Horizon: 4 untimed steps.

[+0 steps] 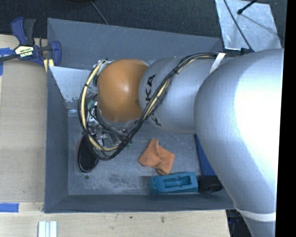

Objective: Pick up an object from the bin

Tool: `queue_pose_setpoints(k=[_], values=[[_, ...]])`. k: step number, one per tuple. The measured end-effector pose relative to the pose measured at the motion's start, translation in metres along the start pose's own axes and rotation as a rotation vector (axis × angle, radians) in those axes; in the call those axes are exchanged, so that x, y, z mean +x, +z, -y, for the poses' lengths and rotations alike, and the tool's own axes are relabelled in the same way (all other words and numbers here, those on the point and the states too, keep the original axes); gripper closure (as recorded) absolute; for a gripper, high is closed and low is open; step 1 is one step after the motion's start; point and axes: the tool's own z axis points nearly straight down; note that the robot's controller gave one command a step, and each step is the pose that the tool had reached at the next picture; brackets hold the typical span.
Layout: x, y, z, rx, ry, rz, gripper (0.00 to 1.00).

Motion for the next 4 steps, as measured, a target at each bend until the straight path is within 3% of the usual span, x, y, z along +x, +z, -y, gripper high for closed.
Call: queue_pose_setpoints(k=[1, 2, 3, 4], values=[[0.044, -0.016, -0.012, -0.001, -0.082, -0.009, 1.0], [0.042, -0.06, -0.001, -0.005, -0.172, -0.015, 1.0], [0.041, -0.078, 0.026, 0.0, -0.231, 0.0, 1.0], [0.066, -0.072, 0.044, -0.003, -0.282, -0.012, 1.0]])
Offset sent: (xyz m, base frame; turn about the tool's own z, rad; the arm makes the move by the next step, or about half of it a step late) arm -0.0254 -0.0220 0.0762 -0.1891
